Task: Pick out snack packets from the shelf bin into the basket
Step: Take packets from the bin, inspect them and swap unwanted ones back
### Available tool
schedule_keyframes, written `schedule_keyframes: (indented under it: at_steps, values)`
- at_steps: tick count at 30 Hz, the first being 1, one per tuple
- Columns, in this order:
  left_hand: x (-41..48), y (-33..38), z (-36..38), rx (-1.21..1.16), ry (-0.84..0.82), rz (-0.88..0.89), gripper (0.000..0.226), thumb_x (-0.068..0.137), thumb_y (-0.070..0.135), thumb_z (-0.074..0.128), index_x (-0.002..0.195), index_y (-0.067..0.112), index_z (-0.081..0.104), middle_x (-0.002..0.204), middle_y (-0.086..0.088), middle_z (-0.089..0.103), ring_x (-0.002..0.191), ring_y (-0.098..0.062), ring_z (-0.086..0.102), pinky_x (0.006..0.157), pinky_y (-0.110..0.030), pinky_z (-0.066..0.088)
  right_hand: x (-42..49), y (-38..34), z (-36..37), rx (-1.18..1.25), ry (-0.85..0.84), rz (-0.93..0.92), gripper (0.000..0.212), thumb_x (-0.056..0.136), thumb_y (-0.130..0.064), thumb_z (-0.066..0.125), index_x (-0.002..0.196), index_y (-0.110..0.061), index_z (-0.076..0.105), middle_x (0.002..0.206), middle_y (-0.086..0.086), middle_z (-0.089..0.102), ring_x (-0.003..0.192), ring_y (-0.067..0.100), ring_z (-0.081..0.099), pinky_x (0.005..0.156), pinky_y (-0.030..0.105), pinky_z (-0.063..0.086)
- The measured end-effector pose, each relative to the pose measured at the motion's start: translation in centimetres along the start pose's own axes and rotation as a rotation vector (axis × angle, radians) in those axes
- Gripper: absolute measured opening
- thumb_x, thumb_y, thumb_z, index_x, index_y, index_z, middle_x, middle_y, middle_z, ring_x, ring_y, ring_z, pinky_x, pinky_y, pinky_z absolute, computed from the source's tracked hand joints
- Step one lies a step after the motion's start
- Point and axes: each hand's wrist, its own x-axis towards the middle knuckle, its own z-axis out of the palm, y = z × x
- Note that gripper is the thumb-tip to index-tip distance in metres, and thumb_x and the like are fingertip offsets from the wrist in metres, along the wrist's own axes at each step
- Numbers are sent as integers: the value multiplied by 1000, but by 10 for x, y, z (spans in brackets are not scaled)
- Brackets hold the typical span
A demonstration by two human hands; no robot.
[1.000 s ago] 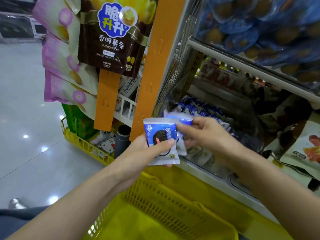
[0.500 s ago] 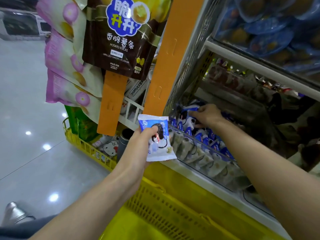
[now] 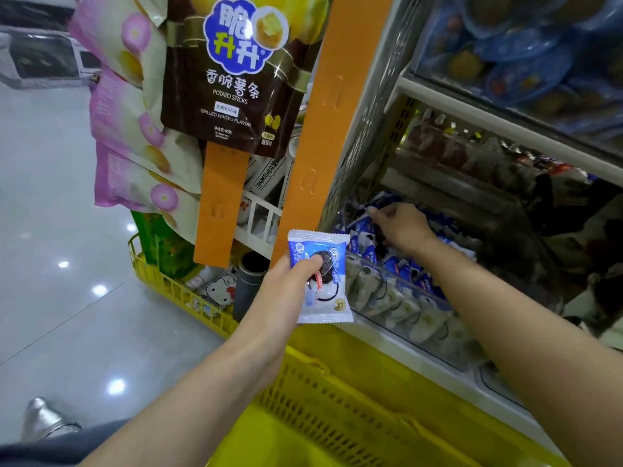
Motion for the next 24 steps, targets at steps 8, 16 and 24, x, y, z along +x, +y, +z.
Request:
schedule_keyframes:
  at_steps: [8,16,24]
  values:
    - [-8,-16,12,131,-49,-13,21,94,25,50,114,20,56,107,0,68,98,-16,65,94,-40,49,-87,1,-17,313,261,-345,12,95,-31,47,91,-25,56,82,-8,65,73,8,59,62,19,45]
    - [-23,-42,21,260,-172,4,23,93,14,51,116,19,55,96,2,66,75,3,64,57,-9,45,-158,31,2,434,-78,-173,22,88,-18,60,89,3,63,85,23,66,77,29,62,74,43,49]
    - [-33,-74,24,244,-91,-105,19,95,23,47,87,7,56,82,-15,63,70,-20,64,54,-21,49,-189,68,31,815,-230,127,6,87,-6,60,88,-6,65,79,10,67,61,5,62,54,14,50]
